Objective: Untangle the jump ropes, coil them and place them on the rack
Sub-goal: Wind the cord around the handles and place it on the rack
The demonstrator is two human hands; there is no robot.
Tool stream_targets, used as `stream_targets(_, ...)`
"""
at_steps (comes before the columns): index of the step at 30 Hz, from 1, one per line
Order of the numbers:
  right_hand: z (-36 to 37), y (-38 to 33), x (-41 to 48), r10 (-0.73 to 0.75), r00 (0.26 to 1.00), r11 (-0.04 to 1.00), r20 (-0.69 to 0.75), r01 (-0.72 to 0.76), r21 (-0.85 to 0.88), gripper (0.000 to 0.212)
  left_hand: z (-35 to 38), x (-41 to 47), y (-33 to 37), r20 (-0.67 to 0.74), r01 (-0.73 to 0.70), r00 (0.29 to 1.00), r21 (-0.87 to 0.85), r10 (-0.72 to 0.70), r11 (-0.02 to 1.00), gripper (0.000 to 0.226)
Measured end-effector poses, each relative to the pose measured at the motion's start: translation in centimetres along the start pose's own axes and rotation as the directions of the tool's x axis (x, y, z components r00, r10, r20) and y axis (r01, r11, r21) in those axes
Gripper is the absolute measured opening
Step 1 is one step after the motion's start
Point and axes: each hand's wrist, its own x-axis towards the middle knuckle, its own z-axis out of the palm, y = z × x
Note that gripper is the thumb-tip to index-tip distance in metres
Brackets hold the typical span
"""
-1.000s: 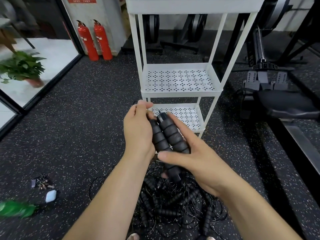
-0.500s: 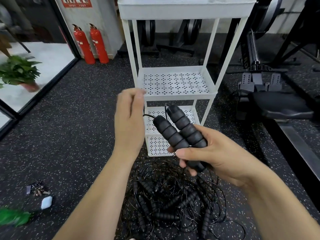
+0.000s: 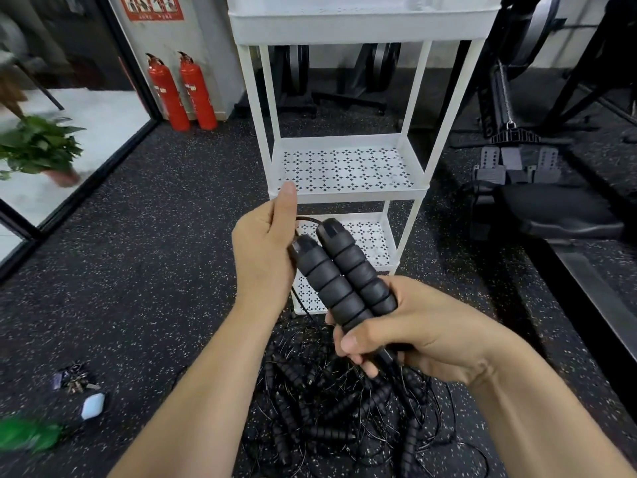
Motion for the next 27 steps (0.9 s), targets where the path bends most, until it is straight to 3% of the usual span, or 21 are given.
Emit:
stream_targets(3, 0.4, -0.1, 0.3, -0.013, 1.000, 1.000, -0.018, 0.013, 0.018, 0.032, -0.1, 0.0, -0.5, -0.042, 0.033, 0.999, 0.018, -0.032, 0.999, 0.085)
stream_targets(6, 0.7, 0.0, 0.3, -0.098, 0.995, 0.995, -0.035, 0.098, -0.013, 0.015, 0.9, -0.6, 0.3, 0.041, 0.177, 0.984, -0.115, -0.173, 0.977, 0.070)
stream_targets(9, 0.8, 0.2, 0.4, -0.197, 0.976, 0.979, -0.097, 0.200, 0.025, 0.017, 2.5, -1.2, 1.0, 0.134, 0.318, 0.946, -0.203, -0.296, 0.926, 0.054)
stream_targets(11, 0.5, 0.0, 0.4, -0.278, 0.947, 0.951, -0.164, 0.295, 0.095, 0.023, 2.7, -1.8, 0.4, 0.216, 0.213, 0.955, -0.021, -0.204, 0.977, 0.063)
stream_targets(13, 0.1, -0.4, 0.2, -0.330, 0.897, 0.914, -0.295, 0.381, 0.138, 0.032, 2.5, -2.4, -0.5, 0.354, 0.033, 0.931, 0.147, -0.084, 0.989, 0.051)
stream_targets(15, -0.7, -0.6, 0.1, -0.365, 0.829, 0.889, -0.424, 0.445, 0.105, 0.039, 2.6, -2.6, -1.3, 0.465, -0.067, 0.884, 0.244, -0.057, 0.967, 0.034)
stream_targets(18, -1.4, -0.8, -0.3, -0.410, 0.786, 0.869, -0.463, 0.490, 0.062, 0.036, 3.0, -3.4, -0.7, 0.606, -0.212, 0.784, 0.468, -0.137, 0.858, 0.007)
stream_targets(21, -1.6, -0.5, -0.4, -0.374, 0.823, 0.902, -0.428, 0.430, 0.040, 0.053, 3.2, -4.6, -0.2, 0.664, -0.246, 0.687, 0.594, -0.294, 0.766, 0.033)
stream_targets(23, -1.7, -0.2, -0.2, -0.351, 0.824, 0.922, -0.444, 0.388, -0.008, 0.050, 3.4, -4.8, 0.2, 0.665, -0.275, 0.645, 0.662, -0.376, 0.698, 0.037)
stream_targets(27, -2.7, -0.1, -0.2, -0.324, 0.795, 0.943, -0.513, 0.318, -0.103, 0.037, 3.1, -4.4, 1.0, 0.695, -0.388, 0.597, 0.688, -0.402, 0.613, 0.024)
